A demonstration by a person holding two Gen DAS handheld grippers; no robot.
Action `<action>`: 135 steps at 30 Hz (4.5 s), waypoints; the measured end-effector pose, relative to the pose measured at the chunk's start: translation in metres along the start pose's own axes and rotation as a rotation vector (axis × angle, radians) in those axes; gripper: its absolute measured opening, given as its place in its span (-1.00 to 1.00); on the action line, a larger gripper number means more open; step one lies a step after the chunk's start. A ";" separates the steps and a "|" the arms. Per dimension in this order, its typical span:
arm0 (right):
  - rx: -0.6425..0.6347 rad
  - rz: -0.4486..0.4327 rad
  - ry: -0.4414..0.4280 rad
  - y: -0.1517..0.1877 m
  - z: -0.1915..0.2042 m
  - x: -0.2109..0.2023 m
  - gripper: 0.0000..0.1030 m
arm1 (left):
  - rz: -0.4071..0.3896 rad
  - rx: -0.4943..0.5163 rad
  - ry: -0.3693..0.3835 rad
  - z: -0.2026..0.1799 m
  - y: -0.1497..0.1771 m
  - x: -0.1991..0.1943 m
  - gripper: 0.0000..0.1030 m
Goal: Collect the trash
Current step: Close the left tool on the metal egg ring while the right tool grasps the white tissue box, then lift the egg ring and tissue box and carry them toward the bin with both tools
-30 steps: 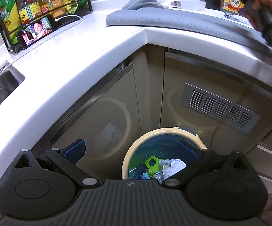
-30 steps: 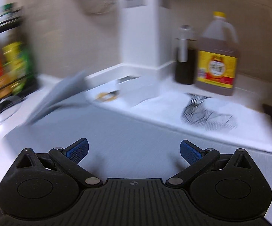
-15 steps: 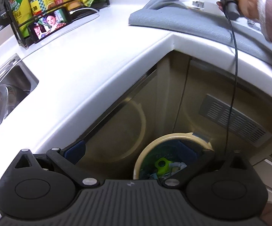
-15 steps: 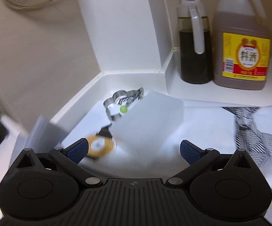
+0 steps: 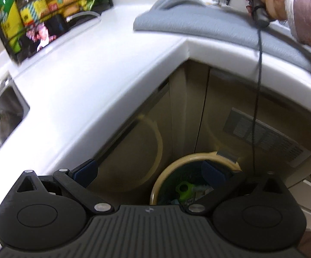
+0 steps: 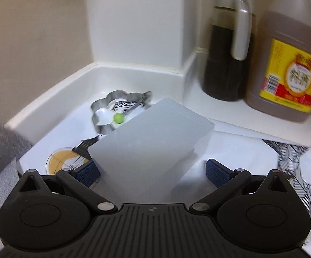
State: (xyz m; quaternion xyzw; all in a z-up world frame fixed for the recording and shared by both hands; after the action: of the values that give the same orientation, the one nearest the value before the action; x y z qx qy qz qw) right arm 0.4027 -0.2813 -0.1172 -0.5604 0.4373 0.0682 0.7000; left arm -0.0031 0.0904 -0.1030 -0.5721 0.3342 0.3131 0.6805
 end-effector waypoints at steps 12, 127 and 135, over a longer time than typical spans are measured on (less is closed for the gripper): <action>-0.129 -0.112 -0.059 0.019 -0.089 -0.072 0.27 | -0.306 0.022 0.155 -0.039 -0.169 -0.027 0.99; -0.645 -0.094 -0.580 0.346 -0.108 -0.423 0.21 | -0.135 -0.004 -0.007 -0.020 0.104 -0.098 0.55; -0.655 -0.076 -0.579 0.347 -0.105 -0.422 0.21 | -0.125 0.010 0.001 -0.023 0.103 -0.096 0.55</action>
State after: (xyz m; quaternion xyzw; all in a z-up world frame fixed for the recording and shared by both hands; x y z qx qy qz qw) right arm -0.1131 -0.0778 -0.0771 -0.7264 0.1575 0.3316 0.5811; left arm -0.1445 0.0788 -0.0870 -0.5884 0.3000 0.2680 0.7014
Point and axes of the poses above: each gripper's, at about its wrist camera, not at the fingertips, and x roughly the way its jaws point, z to its left, y to its underside, the point moved 9 cm from there along x, roughly the way its jaws point, and after that the axes turned 5 degrees about y, right-handed, at the moved point
